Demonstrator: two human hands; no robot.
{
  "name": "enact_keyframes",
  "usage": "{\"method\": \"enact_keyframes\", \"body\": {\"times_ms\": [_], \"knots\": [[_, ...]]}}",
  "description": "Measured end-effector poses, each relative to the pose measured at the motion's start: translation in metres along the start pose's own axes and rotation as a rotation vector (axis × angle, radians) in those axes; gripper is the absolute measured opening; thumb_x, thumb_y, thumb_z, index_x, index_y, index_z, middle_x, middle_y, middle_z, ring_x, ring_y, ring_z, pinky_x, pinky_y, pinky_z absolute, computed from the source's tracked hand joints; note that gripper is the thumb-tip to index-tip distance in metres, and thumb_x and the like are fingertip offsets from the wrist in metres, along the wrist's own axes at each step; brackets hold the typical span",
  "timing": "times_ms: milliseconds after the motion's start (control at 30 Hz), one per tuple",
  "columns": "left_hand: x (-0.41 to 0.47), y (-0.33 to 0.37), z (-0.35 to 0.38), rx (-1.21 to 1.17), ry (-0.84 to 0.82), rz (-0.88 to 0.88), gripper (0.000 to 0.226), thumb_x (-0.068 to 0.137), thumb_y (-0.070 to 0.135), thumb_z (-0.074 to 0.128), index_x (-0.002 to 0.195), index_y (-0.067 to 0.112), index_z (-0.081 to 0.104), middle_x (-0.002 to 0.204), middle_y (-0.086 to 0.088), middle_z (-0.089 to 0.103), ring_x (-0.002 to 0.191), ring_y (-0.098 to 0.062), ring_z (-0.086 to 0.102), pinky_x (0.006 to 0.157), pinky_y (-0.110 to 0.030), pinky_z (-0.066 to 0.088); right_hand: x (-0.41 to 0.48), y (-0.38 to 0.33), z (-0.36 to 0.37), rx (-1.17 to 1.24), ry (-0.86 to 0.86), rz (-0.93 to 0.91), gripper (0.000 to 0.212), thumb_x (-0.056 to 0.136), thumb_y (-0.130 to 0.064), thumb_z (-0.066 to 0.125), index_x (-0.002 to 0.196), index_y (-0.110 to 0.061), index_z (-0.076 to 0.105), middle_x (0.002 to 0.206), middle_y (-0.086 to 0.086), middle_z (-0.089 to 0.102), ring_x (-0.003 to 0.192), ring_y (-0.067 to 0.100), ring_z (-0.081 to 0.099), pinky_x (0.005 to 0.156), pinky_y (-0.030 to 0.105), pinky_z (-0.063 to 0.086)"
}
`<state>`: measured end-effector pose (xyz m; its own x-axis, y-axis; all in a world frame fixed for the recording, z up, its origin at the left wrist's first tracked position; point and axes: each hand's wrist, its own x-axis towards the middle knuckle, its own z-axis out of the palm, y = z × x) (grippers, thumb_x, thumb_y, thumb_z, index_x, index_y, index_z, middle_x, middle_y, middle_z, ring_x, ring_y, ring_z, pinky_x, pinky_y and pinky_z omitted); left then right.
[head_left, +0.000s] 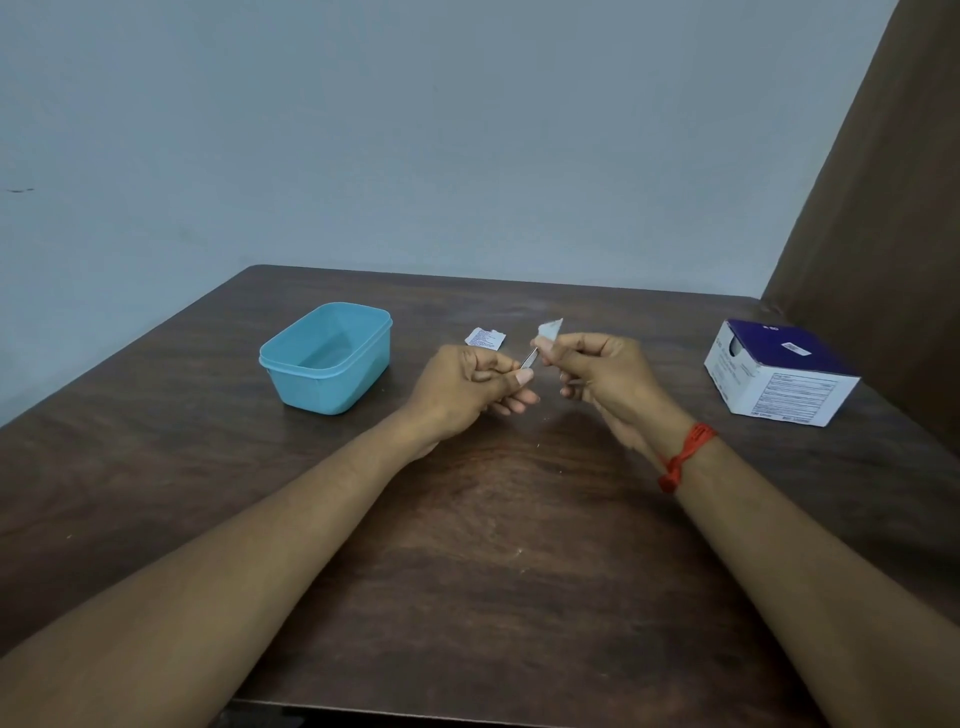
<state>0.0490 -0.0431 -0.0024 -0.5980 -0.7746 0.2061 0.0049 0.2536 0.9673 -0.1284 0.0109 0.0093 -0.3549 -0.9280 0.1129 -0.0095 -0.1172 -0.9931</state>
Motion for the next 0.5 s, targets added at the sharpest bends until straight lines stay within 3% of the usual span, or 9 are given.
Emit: {"method": "enact_keyframes", "body": {"times_ms": [233,400,500], "knots": [[-0.0003,-0.0013,0.0002,0.005,0.007,0.011,0.007,0.093,0.015,0.07,0.096,0.013,0.075,0.086,-0.011,0.078,0.076,-0.019,0.074,0.07,-0.024,0.06,-0.0039,0.002,-0.0015,-0.059,-0.073,0.057,0.017,0.08,-0.026,0.082,0.089,-0.011,0.08,0.081,0.001,0.073,0.058,0.006,0.048,0.054,0.024,0.043],[0.0002,0.0006,-0.0021,0.035,0.003,0.006,0.009,0.093,0.016,0.07,0.097,0.011,0.075,0.086,-0.009,0.079,0.076,-0.02,0.075,0.07,-0.026,0.06,-0.0003,-0.0023,-0.0023,0.019,0.025,0.052,0.024,0.078,-0.027,0.084,0.093,-0.009,0.079,0.086,0.005,0.071,0.056,0.007,0.045,0.052,0.023,0.042],[-0.0005,0.0007,-0.0015,0.027,0.0,0.009,0.009,0.092,0.015,0.07,0.098,0.009,0.075,0.086,-0.011,0.079,0.076,-0.019,0.075,0.069,-0.025,0.06,-0.0003,-0.0019,-0.0041,0.007,-0.016,0.071,0.021,0.079,-0.026,0.083,0.091,-0.009,0.079,0.082,0.002,0.072,0.055,0.007,0.045,0.051,0.022,0.041]]}}
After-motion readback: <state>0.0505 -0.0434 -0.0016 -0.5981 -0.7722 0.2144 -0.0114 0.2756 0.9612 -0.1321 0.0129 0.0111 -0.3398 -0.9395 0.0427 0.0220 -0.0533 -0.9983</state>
